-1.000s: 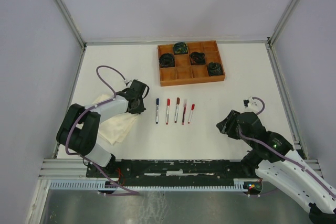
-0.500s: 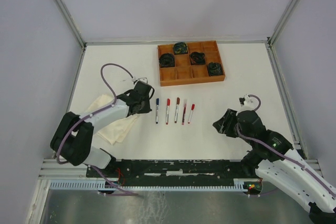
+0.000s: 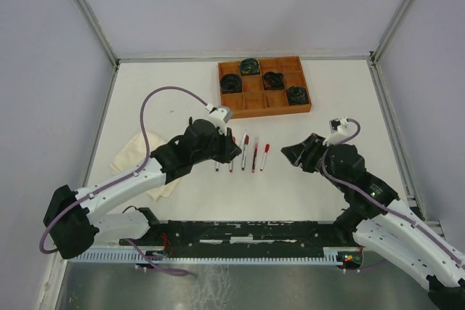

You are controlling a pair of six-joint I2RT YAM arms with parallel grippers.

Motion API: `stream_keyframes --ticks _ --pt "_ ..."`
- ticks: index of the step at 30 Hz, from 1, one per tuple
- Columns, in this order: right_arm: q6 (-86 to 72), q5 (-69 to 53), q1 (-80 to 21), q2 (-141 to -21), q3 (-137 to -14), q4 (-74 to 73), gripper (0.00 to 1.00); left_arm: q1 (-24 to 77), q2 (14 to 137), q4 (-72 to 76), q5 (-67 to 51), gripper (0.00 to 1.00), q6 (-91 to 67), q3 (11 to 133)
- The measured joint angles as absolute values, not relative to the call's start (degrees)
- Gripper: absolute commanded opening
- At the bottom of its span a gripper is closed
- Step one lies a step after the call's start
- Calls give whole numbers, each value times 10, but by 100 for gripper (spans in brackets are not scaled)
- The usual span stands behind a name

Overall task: Insert the pens into the pen caps
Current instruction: Pick up the pen from the center of the board.

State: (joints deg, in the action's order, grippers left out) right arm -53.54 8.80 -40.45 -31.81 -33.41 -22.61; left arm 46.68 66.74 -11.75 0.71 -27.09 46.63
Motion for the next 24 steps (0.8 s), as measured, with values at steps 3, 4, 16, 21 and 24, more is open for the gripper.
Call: stream_keyframes --ticks 3,4,16,21,24 --pt "-548 79 -404 -352 -337 -173 56 491 652 -90 -25 8 -272 466" --pt "-552 75 -404 -363 -339 -159 56 496 648 -79 -36 8 -272 466" --pt "-601 6 -404 -465 -343 -26 52 534 649 -23 -76 6 -277 466" --pt "-613 -10 -404 -478 -343 -4 49 543 658 -15 -77 3 -277 466" --pt "-618 -17 -404 -485 -343 5 45 546 662 -12 -79 3 -277 466"
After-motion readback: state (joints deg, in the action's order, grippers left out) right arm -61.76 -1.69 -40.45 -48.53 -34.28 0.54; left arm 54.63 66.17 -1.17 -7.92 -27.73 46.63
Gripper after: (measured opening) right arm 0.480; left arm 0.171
